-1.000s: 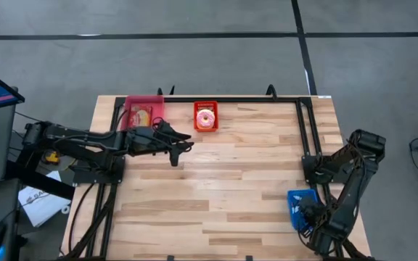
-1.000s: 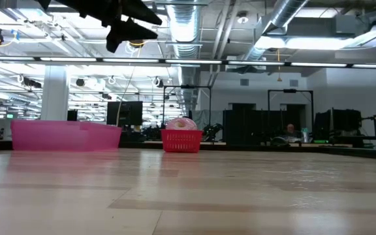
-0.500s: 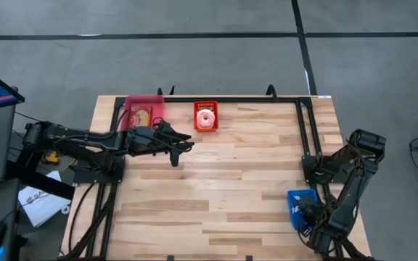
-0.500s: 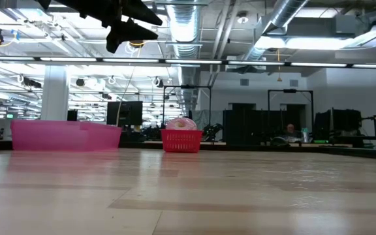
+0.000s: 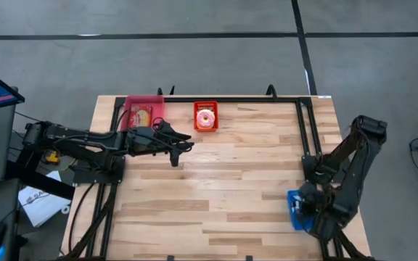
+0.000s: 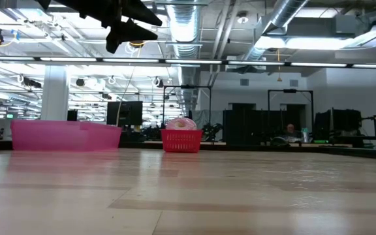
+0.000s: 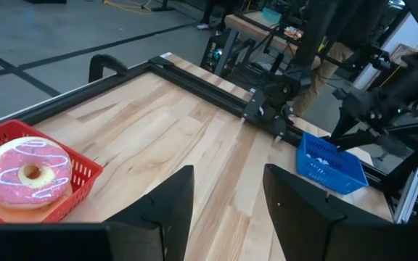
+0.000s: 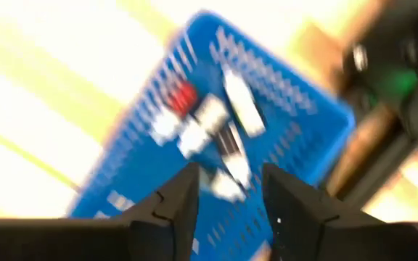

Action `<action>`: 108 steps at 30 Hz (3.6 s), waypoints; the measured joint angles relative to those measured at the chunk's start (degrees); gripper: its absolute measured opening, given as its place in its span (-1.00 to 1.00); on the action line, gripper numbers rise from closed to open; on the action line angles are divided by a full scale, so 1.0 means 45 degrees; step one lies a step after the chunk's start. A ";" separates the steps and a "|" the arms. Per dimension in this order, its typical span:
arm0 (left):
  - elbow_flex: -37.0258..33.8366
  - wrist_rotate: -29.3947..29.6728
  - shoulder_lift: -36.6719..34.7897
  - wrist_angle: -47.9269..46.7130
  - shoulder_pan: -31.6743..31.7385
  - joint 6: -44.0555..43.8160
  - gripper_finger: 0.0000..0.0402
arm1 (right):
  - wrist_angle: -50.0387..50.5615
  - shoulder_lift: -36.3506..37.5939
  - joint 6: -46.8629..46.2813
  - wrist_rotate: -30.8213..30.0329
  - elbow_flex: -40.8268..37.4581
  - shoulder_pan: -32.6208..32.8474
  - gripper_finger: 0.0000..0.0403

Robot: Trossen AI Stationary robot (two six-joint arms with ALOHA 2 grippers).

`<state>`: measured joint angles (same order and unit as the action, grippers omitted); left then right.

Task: Pick & Place Food Item
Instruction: Adjust the blue bin, then return to Home Position

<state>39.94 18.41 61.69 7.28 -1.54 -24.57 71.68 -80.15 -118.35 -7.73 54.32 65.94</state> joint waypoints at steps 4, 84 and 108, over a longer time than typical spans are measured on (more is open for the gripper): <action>0.0000 -0.0005 0.0000 -0.0284 0.0000 -0.0026 -0.19 | -0.0292 0.0534 0.0827 -0.0972 -0.0412 -0.1056 -0.46; 0.0005 0.0015 -0.0005 -0.0518 0.0000 -0.0303 -0.19 | -0.4025 -0.1926 0.4309 0.1710 -0.0018 -0.3200 -1.00; 0.0015 0.0277 -0.0897 -0.1762 0.0597 0.0395 -0.20 | -0.9258 -0.1238 1.3467 -0.1546 -0.0738 -0.8897 -1.00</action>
<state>40.01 19.66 57.65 -0.64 1.15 -22.79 30.02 -85.72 -57.75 -14.69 51.00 25.90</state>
